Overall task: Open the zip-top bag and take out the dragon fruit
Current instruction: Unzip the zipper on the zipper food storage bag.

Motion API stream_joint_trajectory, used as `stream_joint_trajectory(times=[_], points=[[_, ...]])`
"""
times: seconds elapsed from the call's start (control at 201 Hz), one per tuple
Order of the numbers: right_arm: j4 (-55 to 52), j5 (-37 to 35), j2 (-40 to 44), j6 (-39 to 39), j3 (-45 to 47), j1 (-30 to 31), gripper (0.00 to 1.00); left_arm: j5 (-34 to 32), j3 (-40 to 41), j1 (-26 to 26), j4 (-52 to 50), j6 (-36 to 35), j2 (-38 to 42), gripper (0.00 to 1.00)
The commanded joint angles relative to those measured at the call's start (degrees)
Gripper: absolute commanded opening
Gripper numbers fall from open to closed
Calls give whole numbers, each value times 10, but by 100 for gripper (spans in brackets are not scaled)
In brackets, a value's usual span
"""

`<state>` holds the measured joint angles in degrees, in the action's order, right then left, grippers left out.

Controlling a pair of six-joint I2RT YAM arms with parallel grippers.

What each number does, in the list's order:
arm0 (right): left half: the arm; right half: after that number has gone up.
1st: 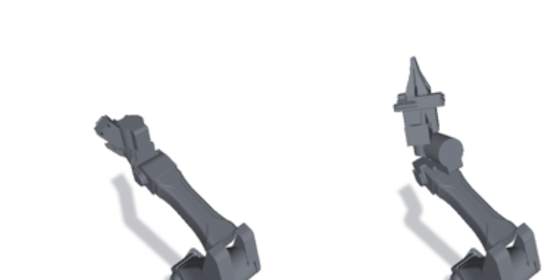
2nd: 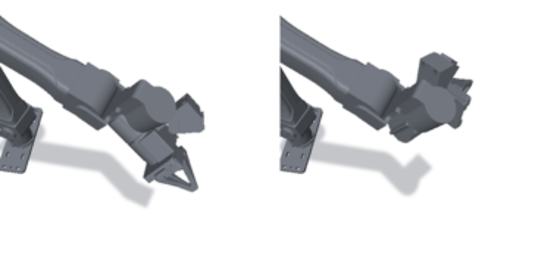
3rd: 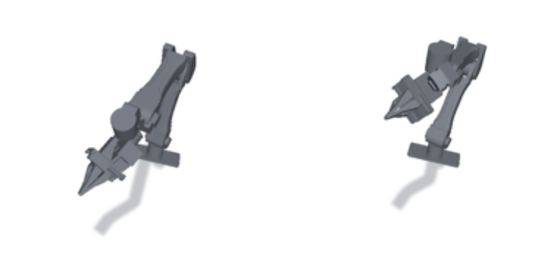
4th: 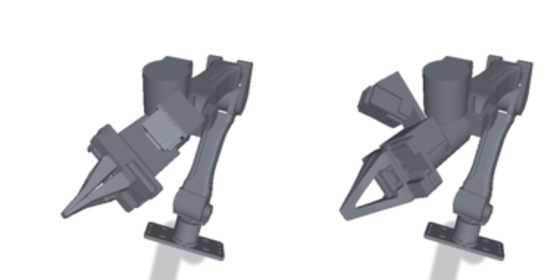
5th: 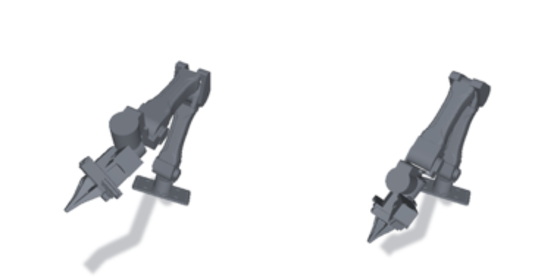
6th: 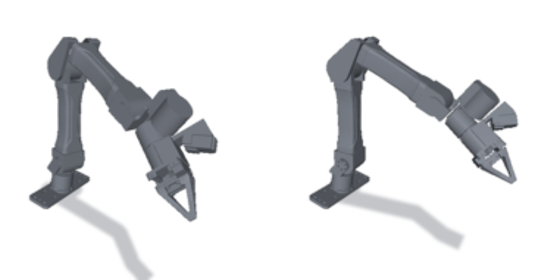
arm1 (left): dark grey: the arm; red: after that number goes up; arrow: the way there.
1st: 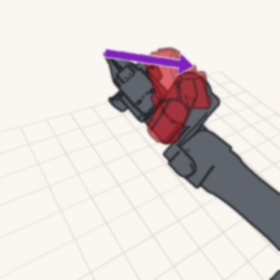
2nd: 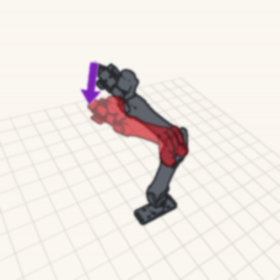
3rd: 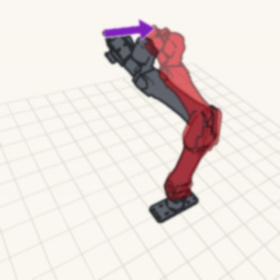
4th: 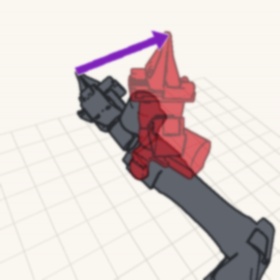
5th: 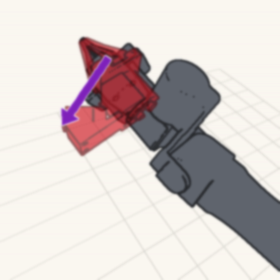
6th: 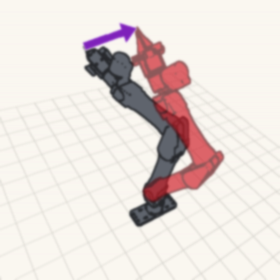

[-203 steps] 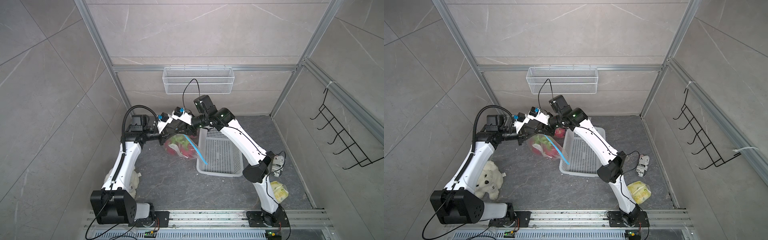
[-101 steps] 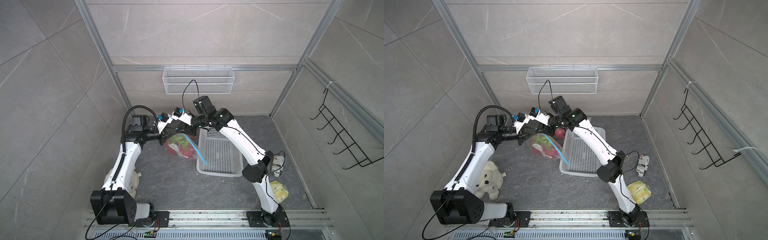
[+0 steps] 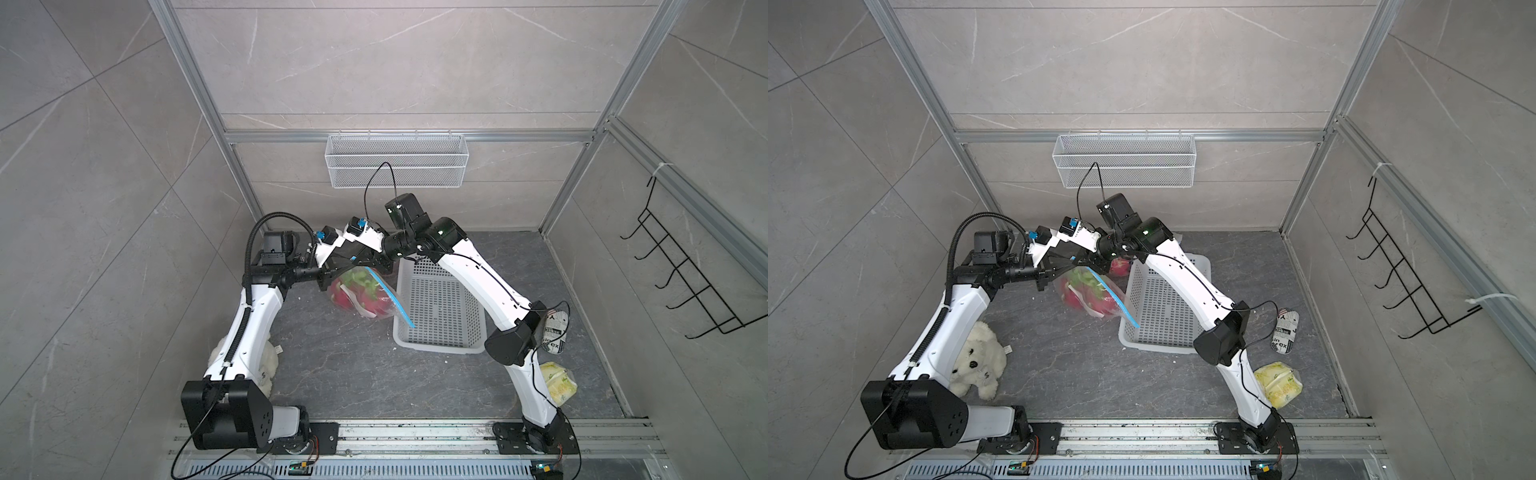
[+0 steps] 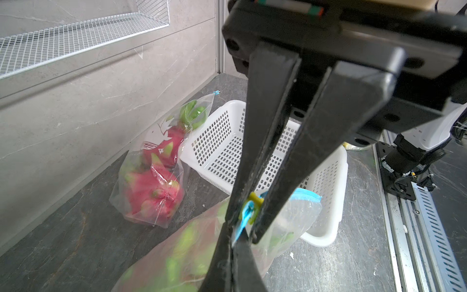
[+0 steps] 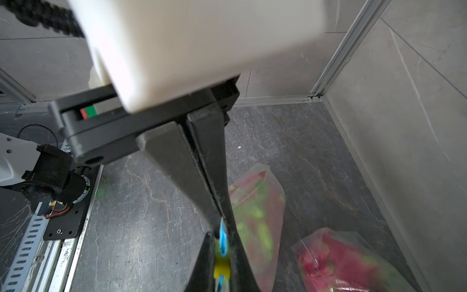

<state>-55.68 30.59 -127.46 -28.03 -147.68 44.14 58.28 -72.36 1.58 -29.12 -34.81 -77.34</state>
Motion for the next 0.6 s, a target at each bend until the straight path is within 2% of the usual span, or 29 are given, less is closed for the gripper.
stream_joint_trajectory(times=[0.0, 0.269, 0.597], points=[[-26, -21, 12, 10, 28, 1, 6, 15, -1, 1, 46, 18, 38, 0], [-19, -20, 38, 18, 100, 1, 6, -22, 35, -7, 128, 59, 68, 0], [14, -28, 88, 27, 190, 0, 9, -37, 47, -10, 151, 70, 76, 0]])
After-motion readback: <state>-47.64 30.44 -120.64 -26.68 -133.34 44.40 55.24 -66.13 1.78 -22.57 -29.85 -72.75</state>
